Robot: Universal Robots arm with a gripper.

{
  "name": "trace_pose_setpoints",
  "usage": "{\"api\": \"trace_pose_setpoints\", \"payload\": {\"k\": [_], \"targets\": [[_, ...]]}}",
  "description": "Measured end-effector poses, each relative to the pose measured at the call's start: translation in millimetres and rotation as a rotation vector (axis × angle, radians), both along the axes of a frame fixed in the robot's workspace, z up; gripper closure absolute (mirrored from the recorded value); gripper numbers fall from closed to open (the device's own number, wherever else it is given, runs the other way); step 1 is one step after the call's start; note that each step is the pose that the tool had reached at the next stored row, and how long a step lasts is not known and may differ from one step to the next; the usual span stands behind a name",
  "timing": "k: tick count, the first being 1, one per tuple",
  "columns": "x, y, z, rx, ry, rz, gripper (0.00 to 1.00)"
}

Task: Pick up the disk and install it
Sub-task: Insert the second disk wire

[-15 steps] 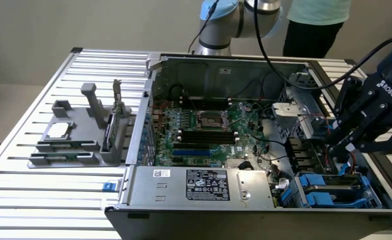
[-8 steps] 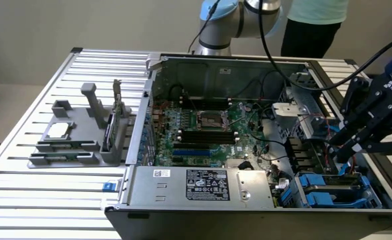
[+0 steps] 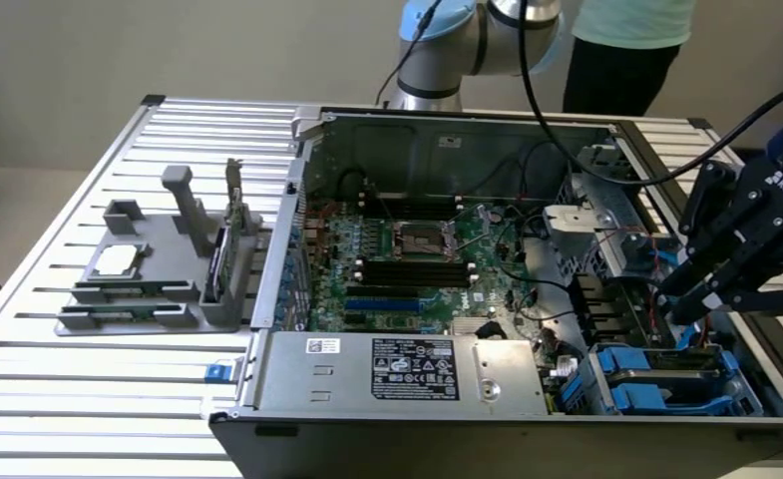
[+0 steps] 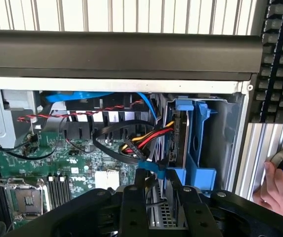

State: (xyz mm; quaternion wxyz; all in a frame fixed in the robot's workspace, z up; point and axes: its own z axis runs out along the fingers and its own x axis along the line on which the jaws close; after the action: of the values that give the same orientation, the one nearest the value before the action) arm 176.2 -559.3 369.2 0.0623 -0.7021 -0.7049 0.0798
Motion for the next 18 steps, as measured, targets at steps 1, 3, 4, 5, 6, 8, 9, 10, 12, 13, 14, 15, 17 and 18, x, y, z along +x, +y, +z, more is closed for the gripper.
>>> {"api": "trace_pose_setpoints", "payload": {"k": [1, 3, 4, 5, 6, 8, 9, 10, 12, 13, 14, 15, 17, 18], "targets": [[0.4, -0.1, -0.5, -0.0002, 0.0, 0.0, 0.69], [0.9, -0.5, -2.0, 0.0, 0.0, 0.0, 0.69], [1.1, -0.6, -2.8, -0.0001, 0.0, 0.0, 0.69], [1.3, -0.7, -3.6, -0.0001, 0.0, 0.0, 0.69], [1.4, -0.8, -4.4, 0.0, 0.0, 0.0, 0.69], [1.6, -0.9, -5.8, -0.0001, 0.0, 0.0, 0.69], [1.7, -0.9, -6.2, -0.0001, 0.0, 0.0, 0.69], [1.7, -0.9, -6.6, -0.0002, 0.0, 0.0, 0.71], [1.9, -0.9, -7.2, -0.0001, 0.0, 0.0, 0.78], [2.0, -0.9, -7.4, -0.0001, 0.0, 0.0, 0.78], [2.1, -0.9, -7.6, -0.0001, 0.0, 0.0, 0.83], [2.2, -1.0, -7.9, -0.0001, 0.0, 0.0, 0.83], [2.2, -1.2, -8.3, -0.0001, 0.0, 0.0, 0.83], [2.3, -1.5, -8.7, 0.0001, 0.0, 0.0, 0.83]]}}
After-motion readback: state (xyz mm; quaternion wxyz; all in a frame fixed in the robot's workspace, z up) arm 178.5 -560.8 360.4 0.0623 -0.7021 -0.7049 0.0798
